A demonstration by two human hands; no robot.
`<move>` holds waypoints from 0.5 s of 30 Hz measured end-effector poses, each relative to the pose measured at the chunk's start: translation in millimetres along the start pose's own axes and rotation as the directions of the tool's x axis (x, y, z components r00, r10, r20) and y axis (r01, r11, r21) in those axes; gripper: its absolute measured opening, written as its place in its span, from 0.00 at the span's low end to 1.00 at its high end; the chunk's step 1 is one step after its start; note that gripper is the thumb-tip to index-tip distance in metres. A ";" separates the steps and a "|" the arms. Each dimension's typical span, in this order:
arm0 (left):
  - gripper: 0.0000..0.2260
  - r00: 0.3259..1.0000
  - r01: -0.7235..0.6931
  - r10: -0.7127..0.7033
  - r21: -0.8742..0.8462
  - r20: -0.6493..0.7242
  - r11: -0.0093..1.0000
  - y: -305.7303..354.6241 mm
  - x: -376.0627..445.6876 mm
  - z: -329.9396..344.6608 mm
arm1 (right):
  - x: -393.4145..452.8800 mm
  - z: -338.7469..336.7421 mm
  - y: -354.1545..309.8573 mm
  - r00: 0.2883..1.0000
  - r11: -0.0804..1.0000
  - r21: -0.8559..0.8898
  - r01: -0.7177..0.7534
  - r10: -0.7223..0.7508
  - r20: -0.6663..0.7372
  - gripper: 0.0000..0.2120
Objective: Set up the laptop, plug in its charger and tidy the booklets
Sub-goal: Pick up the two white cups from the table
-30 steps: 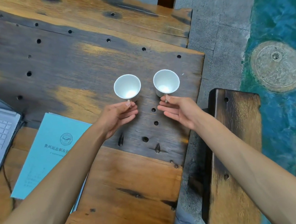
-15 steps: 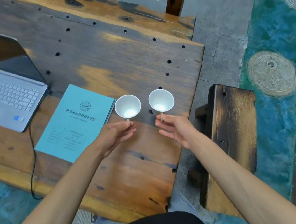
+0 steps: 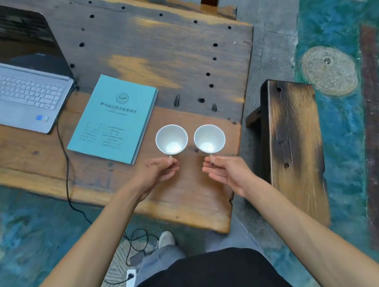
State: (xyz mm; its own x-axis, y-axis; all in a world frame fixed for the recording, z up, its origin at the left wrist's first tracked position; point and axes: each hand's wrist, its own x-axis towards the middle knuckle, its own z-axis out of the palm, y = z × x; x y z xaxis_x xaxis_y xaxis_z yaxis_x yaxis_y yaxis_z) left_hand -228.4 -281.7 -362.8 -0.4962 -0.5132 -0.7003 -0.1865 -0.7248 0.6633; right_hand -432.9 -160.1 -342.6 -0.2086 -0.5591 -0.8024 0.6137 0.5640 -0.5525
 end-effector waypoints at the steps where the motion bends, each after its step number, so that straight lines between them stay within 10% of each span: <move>1: 0.07 1.000 0.008 -0.008 0.021 -0.002 1.000 -9.0 -9.0 -3.8 | -9.1 2.5 15.5 1.000 1.000 0.007 0.006 -0.006 -0.027 0.09; 15: 0.06 0.997 0.082 -0.080 0.155 -0.018 0.985 -98.0 -47.8 -18.0 | -57.0 -15.2 148.9 0.968 0.999 0.032 0.022 -0.013 -0.252 0.09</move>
State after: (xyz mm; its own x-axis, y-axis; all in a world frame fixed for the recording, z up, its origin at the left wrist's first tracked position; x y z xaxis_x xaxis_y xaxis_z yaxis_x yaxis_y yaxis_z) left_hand -171.1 -194.5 -399.0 -0.4641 -0.4619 -0.7558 -0.3556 -0.6843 0.6366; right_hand -341.3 -35.0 -382.5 -0.4018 -0.3953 -0.8260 0.6331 0.5318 -0.5625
